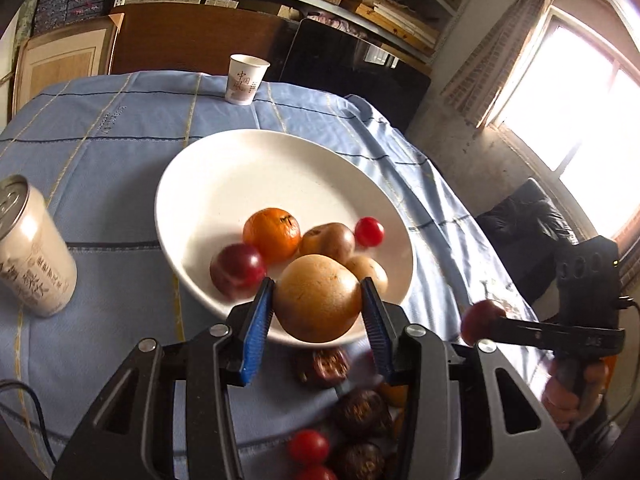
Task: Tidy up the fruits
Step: 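Carry both fruits over the plate and open both tools to release them, then grasp the tangerine from the pile with the right tool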
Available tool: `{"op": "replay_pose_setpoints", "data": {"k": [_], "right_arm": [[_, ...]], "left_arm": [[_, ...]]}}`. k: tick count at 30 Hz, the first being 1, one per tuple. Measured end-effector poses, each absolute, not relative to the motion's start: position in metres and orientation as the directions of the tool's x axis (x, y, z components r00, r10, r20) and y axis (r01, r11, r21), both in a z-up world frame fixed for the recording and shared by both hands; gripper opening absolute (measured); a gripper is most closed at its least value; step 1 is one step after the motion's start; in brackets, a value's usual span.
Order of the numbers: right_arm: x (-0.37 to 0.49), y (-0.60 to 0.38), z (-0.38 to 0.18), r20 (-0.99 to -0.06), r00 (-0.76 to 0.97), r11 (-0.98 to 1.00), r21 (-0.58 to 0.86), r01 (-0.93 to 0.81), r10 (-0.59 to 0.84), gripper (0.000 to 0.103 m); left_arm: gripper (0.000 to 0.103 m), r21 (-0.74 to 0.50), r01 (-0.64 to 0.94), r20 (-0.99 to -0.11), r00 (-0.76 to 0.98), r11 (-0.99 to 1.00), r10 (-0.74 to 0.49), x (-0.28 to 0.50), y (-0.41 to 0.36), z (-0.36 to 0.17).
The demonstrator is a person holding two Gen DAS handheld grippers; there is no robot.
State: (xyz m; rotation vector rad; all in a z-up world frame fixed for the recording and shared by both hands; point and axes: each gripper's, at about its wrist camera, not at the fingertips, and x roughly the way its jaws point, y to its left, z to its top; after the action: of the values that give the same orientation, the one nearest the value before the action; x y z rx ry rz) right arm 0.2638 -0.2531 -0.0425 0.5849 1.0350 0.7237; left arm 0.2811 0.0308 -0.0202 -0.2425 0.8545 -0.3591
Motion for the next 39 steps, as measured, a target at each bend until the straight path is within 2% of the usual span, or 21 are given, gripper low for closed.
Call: {"op": "replay_pose_setpoints", "data": {"k": [4,10,15,20,21,22,23,24,25,26,27,31,35,39], "right_arm": [[0.275,-0.253,-0.034,-0.584,0.283,0.643,0.736,-0.21,0.761,0.037],[0.313,-0.225,-0.024,-0.535,0.434,0.679,0.659,-0.323,0.725,0.037],[0.357,-0.191,-0.051,-0.528,0.462,0.69,0.645,-0.328,0.713,0.037],[0.38,-0.178,-0.059,-0.55,0.462,0.708,0.635,-0.31,0.695,0.039],[0.381,-0.176,-0.058,-0.551,0.469,0.714,0.624,-0.317,0.69,0.04],[0.38,-0.177,-0.056,-0.546,0.477,0.715,0.62,-0.322,0.689,0.05],[0.378,-0.177,-0.054,-0.535,0.483,0.71,0.623,-0.329,0.693,0.055],[0.375,-0.179,-0.05,-0.524,0.49,0.706,0.623,-0.337,0.697,0.055],[0.369,-0.182,-0.046,-0.506,0.498,0.698,0.623,-0.353,0.704,0.059],[0.365,-0.185,-0.043,-0.494,0.503,0.692,0.623,-0.365,0.709,0.065],[0.358,-0.189,-0.04,-0.478,0.509,0.684,0.624,-0.378,0.716,0.068],[0.324,-0.211,-0.031,-0.426,0.559,0.688,0.585,-0.43,0.712,0.092],[0.289,-0.224,-0.032,-0.475,0.611,0.773,0.427,-0.469,0.633,0.095],[0.253,-0.225,-0.026,-0.482,0.576,0.747,0.336,-0.574,0.66,0.095]], "left_arm": [[0.043,-0.36,0.195,-0.696,0.596,0.912,-0.401,0.297,0.037,-0.02],[0.043,-0.391,0.089,-0.67,0.655,0.916,-0.35,0.335,0.059,-0.015],[0.043,-0.387,-0.032,-0.707,0.652,0.922,-0.274,0.367,0.076,-0.029],[0.044,-0.356,-0.06,-0.755,0.606,0.932,-0.25,0.38,0.076,-0.047],[0.05,-0.347,-0.057,-0.75,0.616,0.936,-0.241,0.379,0.075,-0.046],[0.065,-0.329,-0.061,-0.751,0.622,0.942,-0.222,0.376,0.073,-0.044],[0.07,-0.318,-0.059,-0.743,0.635,0.946,-0.21,0.372,0.071,-0.039],[0.08,-0.312,-0.05,-0.733,0.649,0.949,-0.207,0.367,0.07,-0.034],[0.085,-0.304,-0.05,-0.721,0.665,0.951,-0.195,0.359,0.069,-0.027],[0.092,-0.298,-0.058,-0.71,0.681,0.953,-0.18,0.352,0.068,-0.021],[0.094,-0.297,-0.063,-0.702,0.69,0.953,-0.173,0.345,0.069,-0.015],[0.098,-0.311,-0.032,-0.671,0.715,0.95,-0.196,0.299,0.068,0.002],[0.098,-0.204,-0.019,-0.638,0.761,0.979,-0.118,0.248,0.063,0.003],[0.098,-0.141,-0.009,-0.626,0.775,0.99,-0.082,0.215,0.06,-0.007]]}}
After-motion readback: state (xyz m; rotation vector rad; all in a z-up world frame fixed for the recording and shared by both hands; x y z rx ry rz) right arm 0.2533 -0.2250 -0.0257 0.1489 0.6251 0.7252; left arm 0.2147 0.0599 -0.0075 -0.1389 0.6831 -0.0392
